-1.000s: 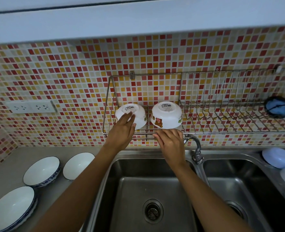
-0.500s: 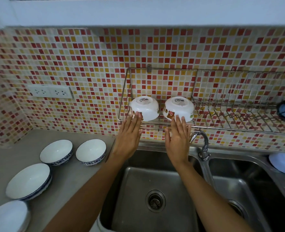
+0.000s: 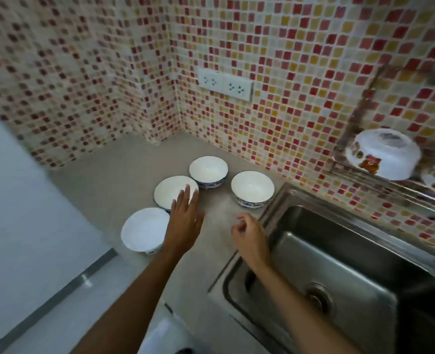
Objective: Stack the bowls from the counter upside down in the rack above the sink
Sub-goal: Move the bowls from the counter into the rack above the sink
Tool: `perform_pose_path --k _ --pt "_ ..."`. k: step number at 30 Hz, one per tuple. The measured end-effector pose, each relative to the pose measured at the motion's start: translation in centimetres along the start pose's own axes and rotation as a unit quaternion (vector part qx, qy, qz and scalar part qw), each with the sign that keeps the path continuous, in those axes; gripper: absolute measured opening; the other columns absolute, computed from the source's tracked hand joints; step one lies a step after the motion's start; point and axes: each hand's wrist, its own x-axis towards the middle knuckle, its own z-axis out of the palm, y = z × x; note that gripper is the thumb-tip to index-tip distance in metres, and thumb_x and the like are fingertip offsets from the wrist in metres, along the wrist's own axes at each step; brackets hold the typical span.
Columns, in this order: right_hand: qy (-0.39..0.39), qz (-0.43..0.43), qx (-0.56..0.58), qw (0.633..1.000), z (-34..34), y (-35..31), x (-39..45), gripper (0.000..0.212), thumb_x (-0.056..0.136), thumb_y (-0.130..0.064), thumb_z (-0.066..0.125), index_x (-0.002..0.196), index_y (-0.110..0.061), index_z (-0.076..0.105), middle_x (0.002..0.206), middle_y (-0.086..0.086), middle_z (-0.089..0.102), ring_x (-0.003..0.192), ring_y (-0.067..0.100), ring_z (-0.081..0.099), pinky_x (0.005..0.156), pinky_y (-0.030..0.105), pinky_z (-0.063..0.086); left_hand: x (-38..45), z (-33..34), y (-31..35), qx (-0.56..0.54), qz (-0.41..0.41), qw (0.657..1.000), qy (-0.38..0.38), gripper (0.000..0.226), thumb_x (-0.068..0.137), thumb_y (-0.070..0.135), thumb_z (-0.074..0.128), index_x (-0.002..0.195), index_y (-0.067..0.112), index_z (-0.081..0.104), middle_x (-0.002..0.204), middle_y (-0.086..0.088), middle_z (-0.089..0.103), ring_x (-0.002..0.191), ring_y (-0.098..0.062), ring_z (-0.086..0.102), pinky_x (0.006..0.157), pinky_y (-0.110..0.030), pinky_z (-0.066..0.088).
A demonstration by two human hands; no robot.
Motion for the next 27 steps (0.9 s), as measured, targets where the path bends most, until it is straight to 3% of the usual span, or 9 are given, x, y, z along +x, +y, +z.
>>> perform_pose_path --k 2,5,11,13,17,20,23,25,27 --pt "-0.082 0.0 -0.02 0.996 3.8 -2.5 0.6 0.013 0.088 -0.029 0.059 0.099 -0.022 0.061 0.092 0.001 0.068 0.089 0.023 0.063 0.074 0.027 0.045 -0.6 -1.8 -4.0 -0.013 -0.052 0.998 0.036 0.054 0.095 0.018 0.048 0.145 0.008 0.03 0.155 -0.016 0.021 0.143 -0.035 0.02 0.116 -0.046 0.021" --pt "-0.153 0.009 -0.034 0.988 8.6 -5.1 1.0 0.02 0.088 -0.041 0.057 0.088 -0.021 0.059 0.089 0.004 0.069 0.09 0.028 0.064 0.07 0.029 0.044 -1.7 -3.4 -9.6 -0.026 -0.149 0.987 0.056 0.051 0.096 0.023 0.049 0.142 0.008 0.036 0.153 -0.017 0.027 0.139 -0.035 0.028 0.113 -0.042 0.024" --pt "-0.241 0.084 -0.056 0.965 16.2 -8.1 1.4 0.069 0.079 -0.068 0.054 0.124 -0.016 0.053 0.124 0.011 0.062 0.113 0.034 0.057 0.09 0.039 0.047 -2.9 -3.5 -17.0 -0.107 -0.286 0.952 -0.014 0.059 0.098 0.033 0.041 0.147 0.007 0.021 0.155 -0.017 0.021 0.142 -0.033 0.021 0.115 -0.044 0.019" --pt "-0.244 0.105 -0.053 0.963 17.6 -8.0 1.4 0.071 0.08 -0.064 0.057 0.131 -0.016 0.047 0.129 0.011 0.059 0.116 0.035 0.056 0.094 0.042 0.048 -3.0 -3.1 -18.1 -0.138 -0.296 0.945 -0.022 0.053 0.099 0.027 0.04 0.145 0.005 0.026 0.151 -0.018 0.03 0.139 -0.034 0.03 0.113 -0.044 0.023" --pt "-0.258 0.146 -0.012 0.955 19.0 -7.5 1.4 0.054 0.087 -0.036 0.053 0.137 -0.018 0.042 0.13 0.013 0.058 0.113 0.037 0.056 0.094 0.043 0.049 -2.9 -2.4 -19.1 -0.179 -0.284 0.942 -0.026 0.039 0.099 0.012 0.036 0.136 0.001 0.041 0.139 -0.021 0.048 0.127 -0.037 0.045 0.106 -0.04 0.033" --pt "-0.248 0.187 0.06 0.949 19.9 -6.8 1.6 0.047 0.08 -0.03 0.048 0.125 -0.019 0.044 0.115 0.016 0.064 0.092 0.04 0.065 0.077 0.052 0.057 -3.1 -2.2 -18.6 -0.218 -0.293 0.931 -0.025 0.036 0.099 0.009 0.033 0.134 0.002 0.041 0.133 -0.021 0.052 0.12 -0.037 0.049 0.098 -0.04 0.04" --pt "-0.239 0.216 0.09 0.942 20.2 -6.9 1.7 0.042 0.081 -0.021 0.044 0.123 -0.018 0.043 0.11 0.015 0.061 0.085 0.039 0.065 0.065 0.053 0.059 -3.5 -1.9 -18.3 -0.237 -0.29 0.927 -0.015 0.04 0.097 0.018 0.03 0.132 0.003 0.041 0.128 -0.021 0.055 0.115 -0.036 0.053 0.088 -0.032 0.041" --pt "-0.238 0.232 0.113 0.936 19.8 -7.3 1.5 0.041 0.084 -0.015 0.041 0.125 -0.018 0.043 0.107 0.014 0.059 0.076 0.032 0.063 0.054 0.046 0.058 -3.8 -1.8 -18.1 -0.242 -0.285 0.927 -0.002 0.046 0.091 0.023 0.028 0.129 0.002 0.043 0.123 -0.02 0.058 0.11 -0.034 0.055 0.083 -0.028 0.039" --pt "-0.235 0.236 0.114 0.936 19.3 -6.8 1.3 0.042 0.086 -0.012 0.04 0.127 -0.02 0.045 0.109 0.011 0.058 0.074 0.027 0.061 0.044 0.033 0.053 -3.9 -1.5 -17.6 -0.245 -0.29 0.925 0.007 0.034 0.092 0.011 0.035 0.124 0.002 0.045 0.119 -0.02 0.059 0.107 -0.035 0.057 0.081 -0.029 0.041"
